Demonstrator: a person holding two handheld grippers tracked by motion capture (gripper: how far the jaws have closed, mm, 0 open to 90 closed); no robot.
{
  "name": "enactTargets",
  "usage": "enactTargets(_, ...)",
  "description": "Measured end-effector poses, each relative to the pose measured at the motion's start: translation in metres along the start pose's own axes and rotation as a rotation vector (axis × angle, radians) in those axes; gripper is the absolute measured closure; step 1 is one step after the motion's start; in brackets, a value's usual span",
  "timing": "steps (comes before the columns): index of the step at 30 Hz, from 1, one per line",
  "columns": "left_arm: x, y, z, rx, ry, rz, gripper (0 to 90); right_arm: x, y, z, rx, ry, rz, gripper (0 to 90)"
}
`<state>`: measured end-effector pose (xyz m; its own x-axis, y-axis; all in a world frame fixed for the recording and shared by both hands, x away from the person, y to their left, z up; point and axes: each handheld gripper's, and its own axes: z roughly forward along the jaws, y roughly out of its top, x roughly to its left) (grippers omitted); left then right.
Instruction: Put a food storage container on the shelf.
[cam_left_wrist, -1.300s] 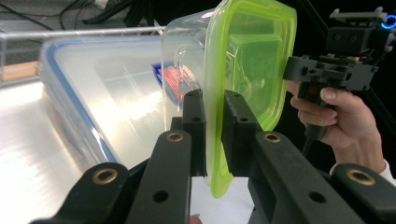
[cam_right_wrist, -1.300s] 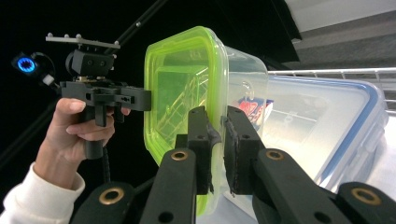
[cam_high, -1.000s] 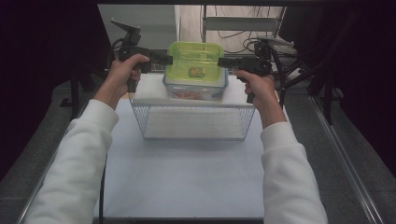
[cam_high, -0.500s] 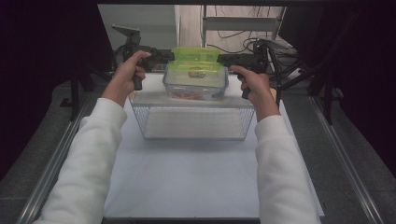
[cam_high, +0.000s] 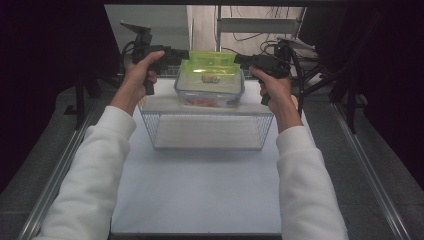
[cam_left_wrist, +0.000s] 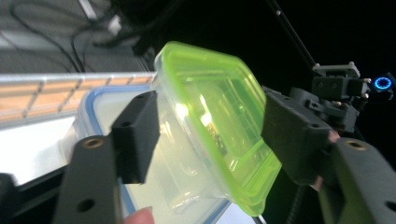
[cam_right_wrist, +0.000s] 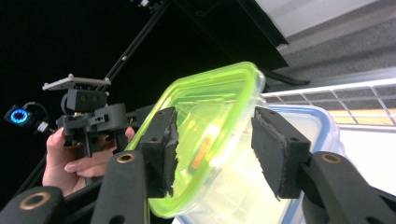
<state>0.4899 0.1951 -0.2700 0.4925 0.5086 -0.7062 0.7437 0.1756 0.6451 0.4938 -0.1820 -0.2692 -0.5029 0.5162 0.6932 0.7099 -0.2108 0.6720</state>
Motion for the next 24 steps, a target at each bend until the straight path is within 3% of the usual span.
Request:
enactTargets(3, -0.007, -0.005, -0.010, -0.027, 0.044, 0.067, 26.9, 0.005, 0.000, -0.009, 0.000, -0.031, -0.042, 45.9)
enactTargets(6, -0.012, -0.008, -0.016, -0.034, 0.054, 0.099, 23.9, 0.007, -0.001, -0.015, -0.004, -0.044, -0.058, 45.0)
enactTargets(8, -0.019, -0.013, -0.024, -0.042, 0.073, 0.149, 22.9, 0.011, -0.001, -0.023, -0.008, -0.050, -0.090, 43.1)
enactTargets(12, -0.024, -0.019, -0.031, -0.041, 0.071, 0.176, 22.3, 0.018, -0.002, -0.033, 0.005, -0.057, -0.131, 41.1)
enactTargets(13, -0.026, -0.025, -0.036, -0.035, 0.070, 0.190, 21.8, 0.023, -0.004, -0.039, 0.014, -0.067, -0.164, 40.2)
enactTargets(18, -0.030, -0.038, -0.048, -0.022, 0.113, 0.233, 20.7, 0.030, -0.011, -0.052, 0.030, -0.069, -0.214, 38.7)
enactTargets(21, -0.032, -0.054, -0.061, -0.016, 0.134, 0.268, 20.7, 0.033, -0.022, -0.065, 0.075, -0.091, -0.290, 37.3)
enactTargets(24, -0.033, -0.066, -0.067, -0.007, 0.147, 0.294, 20.7, 0.034, -0.031, -0.073, 0.091, -0.110, -0.326, 37.0)
